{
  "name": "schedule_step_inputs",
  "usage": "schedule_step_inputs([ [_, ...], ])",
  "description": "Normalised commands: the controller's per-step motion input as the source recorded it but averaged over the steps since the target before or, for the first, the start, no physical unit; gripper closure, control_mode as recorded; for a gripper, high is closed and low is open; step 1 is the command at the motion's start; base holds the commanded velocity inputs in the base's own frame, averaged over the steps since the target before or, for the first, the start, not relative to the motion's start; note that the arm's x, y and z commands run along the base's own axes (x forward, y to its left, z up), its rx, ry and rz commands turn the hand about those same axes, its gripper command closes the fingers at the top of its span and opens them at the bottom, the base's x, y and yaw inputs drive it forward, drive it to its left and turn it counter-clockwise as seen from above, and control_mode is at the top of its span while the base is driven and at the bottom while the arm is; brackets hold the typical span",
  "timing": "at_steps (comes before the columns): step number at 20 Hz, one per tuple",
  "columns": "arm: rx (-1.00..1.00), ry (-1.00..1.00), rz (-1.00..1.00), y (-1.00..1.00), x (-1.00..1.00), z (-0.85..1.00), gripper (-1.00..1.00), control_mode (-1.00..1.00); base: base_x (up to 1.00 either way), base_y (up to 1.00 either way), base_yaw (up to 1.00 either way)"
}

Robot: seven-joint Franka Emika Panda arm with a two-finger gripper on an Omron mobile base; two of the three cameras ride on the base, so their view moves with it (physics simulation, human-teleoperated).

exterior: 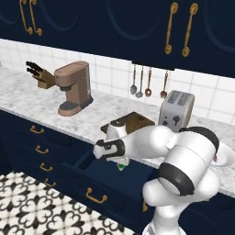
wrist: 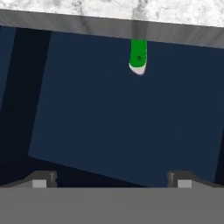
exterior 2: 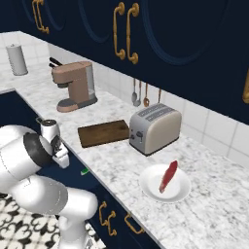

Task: Pick up the knife from the drawer and place it on the cutting board. Then place the meat from the plate to the cutting board.

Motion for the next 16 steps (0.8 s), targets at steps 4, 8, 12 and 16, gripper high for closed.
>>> schedule_step_inputs([
  [4,0.06,0.0,-0.05,0.03,0.0,-0.41,-1.0,-1.0,0.0,0.0,0.0],
  [8,0.0,0.0,-0.03,0.04,0.0,-0.65,-1.0,-1.0,0.0,0.0,0.0],
  [12,0.0,0.03,-0.01,0.11,0.0,-0.49,-1.0,-1.0,0.0,0.0,0.0],
  [16,0.0,0.08,0.0,0.1,-0.05,-0.35,-1.0,-1.0,0.0,0.0,0.0],
])
